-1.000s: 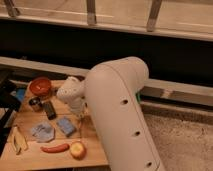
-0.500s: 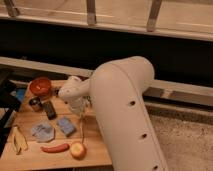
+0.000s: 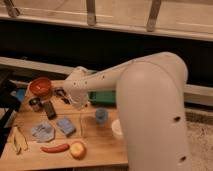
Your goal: Place fork in table surface
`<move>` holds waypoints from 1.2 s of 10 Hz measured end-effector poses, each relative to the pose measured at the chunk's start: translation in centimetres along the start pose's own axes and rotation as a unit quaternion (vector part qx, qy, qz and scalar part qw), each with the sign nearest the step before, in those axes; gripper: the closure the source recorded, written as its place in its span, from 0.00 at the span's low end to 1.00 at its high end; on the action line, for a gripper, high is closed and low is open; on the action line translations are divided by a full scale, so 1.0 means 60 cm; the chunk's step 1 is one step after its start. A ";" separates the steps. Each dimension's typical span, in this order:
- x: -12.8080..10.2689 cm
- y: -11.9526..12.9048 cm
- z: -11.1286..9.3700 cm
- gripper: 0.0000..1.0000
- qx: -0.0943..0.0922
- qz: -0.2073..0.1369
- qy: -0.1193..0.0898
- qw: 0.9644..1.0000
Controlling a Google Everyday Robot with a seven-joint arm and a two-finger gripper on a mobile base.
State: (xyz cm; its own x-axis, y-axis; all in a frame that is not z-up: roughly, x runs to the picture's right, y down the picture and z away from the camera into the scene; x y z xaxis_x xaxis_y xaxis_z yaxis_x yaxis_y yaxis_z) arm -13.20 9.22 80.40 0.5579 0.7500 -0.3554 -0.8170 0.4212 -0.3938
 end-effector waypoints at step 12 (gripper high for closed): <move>-0.007 0.041 -0.047 1.00 -0.030 -0.038 -0.056 0.997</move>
State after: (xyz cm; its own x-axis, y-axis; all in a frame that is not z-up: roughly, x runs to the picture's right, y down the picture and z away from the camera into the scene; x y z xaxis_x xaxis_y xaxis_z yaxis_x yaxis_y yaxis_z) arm -15.02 8.50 77.17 0.5956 0.7703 -0.2277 -0.7611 0.4507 -0.4664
